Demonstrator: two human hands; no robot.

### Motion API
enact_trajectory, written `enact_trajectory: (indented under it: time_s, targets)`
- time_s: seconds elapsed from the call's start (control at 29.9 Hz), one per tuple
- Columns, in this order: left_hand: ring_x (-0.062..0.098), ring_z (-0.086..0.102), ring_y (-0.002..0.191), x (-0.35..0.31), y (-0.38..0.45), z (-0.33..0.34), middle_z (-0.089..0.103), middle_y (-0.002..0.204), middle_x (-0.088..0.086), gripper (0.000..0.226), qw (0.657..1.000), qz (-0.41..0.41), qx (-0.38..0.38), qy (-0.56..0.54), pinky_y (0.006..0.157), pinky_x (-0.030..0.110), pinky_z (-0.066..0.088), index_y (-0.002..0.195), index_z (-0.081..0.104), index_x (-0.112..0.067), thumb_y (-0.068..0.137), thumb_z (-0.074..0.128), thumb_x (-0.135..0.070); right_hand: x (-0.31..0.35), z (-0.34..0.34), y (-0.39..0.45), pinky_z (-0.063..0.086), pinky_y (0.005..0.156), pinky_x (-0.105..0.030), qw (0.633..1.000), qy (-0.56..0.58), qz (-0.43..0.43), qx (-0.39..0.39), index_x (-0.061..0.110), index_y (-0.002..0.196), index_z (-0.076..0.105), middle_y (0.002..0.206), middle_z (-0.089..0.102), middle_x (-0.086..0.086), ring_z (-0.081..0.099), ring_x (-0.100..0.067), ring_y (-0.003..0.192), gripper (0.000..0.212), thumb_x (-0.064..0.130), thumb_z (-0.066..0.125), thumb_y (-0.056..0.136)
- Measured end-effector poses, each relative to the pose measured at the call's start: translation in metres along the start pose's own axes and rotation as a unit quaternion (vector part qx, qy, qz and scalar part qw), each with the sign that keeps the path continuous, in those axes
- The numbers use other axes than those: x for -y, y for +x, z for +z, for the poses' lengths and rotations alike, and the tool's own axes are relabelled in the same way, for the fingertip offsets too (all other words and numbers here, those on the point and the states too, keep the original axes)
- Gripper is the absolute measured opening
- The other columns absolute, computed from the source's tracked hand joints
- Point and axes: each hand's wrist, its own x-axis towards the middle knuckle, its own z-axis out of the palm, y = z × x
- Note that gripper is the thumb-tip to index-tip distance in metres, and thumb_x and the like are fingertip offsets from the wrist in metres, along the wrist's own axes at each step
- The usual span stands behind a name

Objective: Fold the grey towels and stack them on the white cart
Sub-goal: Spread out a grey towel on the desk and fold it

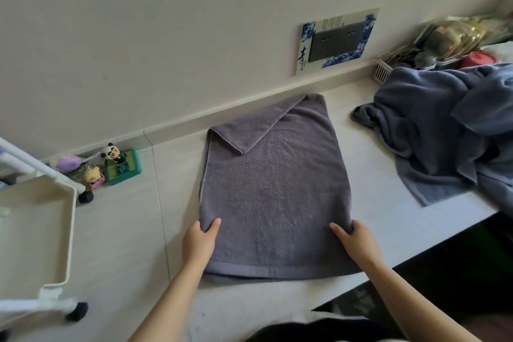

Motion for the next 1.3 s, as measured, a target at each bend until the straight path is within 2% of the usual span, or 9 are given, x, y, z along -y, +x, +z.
enact_trajectory:
  time_s: [0.2, 0.33, 0.43, 0.5, 0.8, 1.04, 1.14, 1.2, 1.3]
  targets:
    - [0.025, 0.063, 0.083, -0.038, -0.013, -0.031, 0.066, 0.079, 0.004, 0.027, 0.986, 0.088, -0.041, -0.137, 0.074, 0.035, 0.046, 0.083, 0.063, -0.007, 0.090, 0.061, -0.033, 0.025, -0.041, -0.012, 0.042, 0.067, -0.030, 0.962, 0.271, -0.043, -0.001, 0.012, 0.103, 0.058, 0.097, 0.064, -0.004, 0.056, -0.013, 0.082, 0.026, 0.035, 0.054, 0.093]
    - [0.011, 0.056, 0.076, -0.084, -0.035, -0.065, 0.060, 0.075, -0.003, 0.022, 0.947, 0.169, -0.140, -0.233, 0.073, 0.031, 0.044, 0.080, 0.058, -0.012, 0.091, 0.060, -0.031, 0.051, -0.076, -0.026, 0.043, 0.077, -0.030, 0.912, 0.365, -0.139, -0.127, 0.023, 0.103, 0.059, 0.093, 0.063, 0.006, 0.057, -0.012, 0.091, 0.011, 0.027, 0.056, 0.093]
    - [-0.008, 0.052, 0.068, -0.101, -0.046, -0.079, 0.056, 0.073, -0.009, 0.019, 0.914, 0.196, -0.201, -0.291, 0.067, 0.012, 0.040, 0.076, 0.053, -0.020, 0.093, 0.058, -0.027, 0.063, -0.088, -0.034, 0.044, 0.072, -0.026, 0.877, 0.384, -0.206, -0.202, 0.030, 0.092, 0.060, 0.082, 0.062, 0.010, 0.056, -0.006, 0.080, 0.009, 0.021, 0.058, 0.092]
    - [-0.001, 0.051, 0.068, -0.099, -0.044, -0.078, 0.054, 0.071, -0.007, 0.024, 0.922, 0.176, -0.186, -0.292, 0.065, 0.015, 0.039, 0.072, 0.050, -0.021, 0.093, 0.057, -0.028, 0.066, -0.086, -0.034, 0.042, 0.068, -0.029, 0.887, 0.361, -0.198, -0.209, 0.021, 0.089, 0.060, 0.075, 0.060, 0.006, 0.054, -0.009, 0.074, 0.003, 0.021, 0.058, 0.092]
    - [0.028, 0.056, 0.077, -0.037, -0.040, -0.049, 0.060, 0.073, 0.010, 0.036, 0.960, 0.053, -0.147, -0.233, 0.069, 0.038, 0.042, 0.072, 0.055, -0.007, 0.089, 0.061, -0.038, 0.043, -0.056, -0.034, 0.044, 0.067, -0.038, 0.934, 0.307, -0.093, -0.155, 0.010, 0.078, 0.059, 0.073, 0.062, -0.008, 0.056, -0.022, 0.074, 0.028, 0.035, 0.056, 0.092]
    - [0.024, 0.047, 0.124, -0.030, -0.028, -0.048, 0.048, 0.134, 0.008, 0.045, 0.951, -0.078, -0.083, -0.287, 0.106, 0.040, 0.037, 0.134, 0.044, -0.012, 0.092, 0.059, -0.019, 0.045, -0.054, -0.018, 0.053, 0.082, -0.043, 0.924, 0.371, 0.031, -0.088, 0.027, 0.124, 0.053, 0.109, 0.055, -0.001, 0.056, -0.021, 0.096, 0.039, 0.032, 0.064, 0.087]
    - [0.022, 0.053, 0.115, -0.036, -0.020, -0.053, 0.056, 0.130, 0.009, 0.026, 0.939, -0.098, 0.024, -0.330, 0.097, 0.032, 0.041, 0.120, 0.057, -0.014, 0.096, 0.049, -0.009, 0.059, -0.064, -0.008, 0.051, 0.059, -0.032, 0.913, 0.404, 0.047, -0.031, 0.020, 0.098, 0.070, 0.096, 0.066, -0.007, 0.060, -0.021, 0.079, 0.014, 0.024, 0.065, 0.086]
    - [0.021, 0.059, 0.102, -0.044, -0.020, -0.060, 0.065, 0.115, 0.010, 0.021, 0.923, -0.129, 0.067, -0.355, 0.086, 0.028, 0.044, 0.107, 0.064, -0.012, 0.096, 0.046, -0.009, 0.065, -0.070, 0.003, 0.048, 0.051, -0.026, 0.902, 0.425, 0.078, 0.007, 0.007, 0.096, 0.070, 0.087, 0.066, -0.011, 0.060, -0.023, 0.073, 0.022, 0.023, 0.070, 0.081]
    - [0.020, 0.068, 0.063, -0.051, -0.016, -0.068, 0.070, 0.071, 0.010, 0.021, 0.848, -0.200, 0.138, -0.472, 0.054, 0.021, 0.052, 0.085, 0.067, -0.004, 0.090, 0.048, -0.011, 0.074, -0.072, 0.024, 0.056, 0.056, -0.032, 0.785, 0.595, 0.107, 0.139, -0.002, 0.111, 0.052, 0.088, 0.066, -0.014, 0.069, -0.025, 0.075, 0.056, 0.037, 0.073, 0.076]
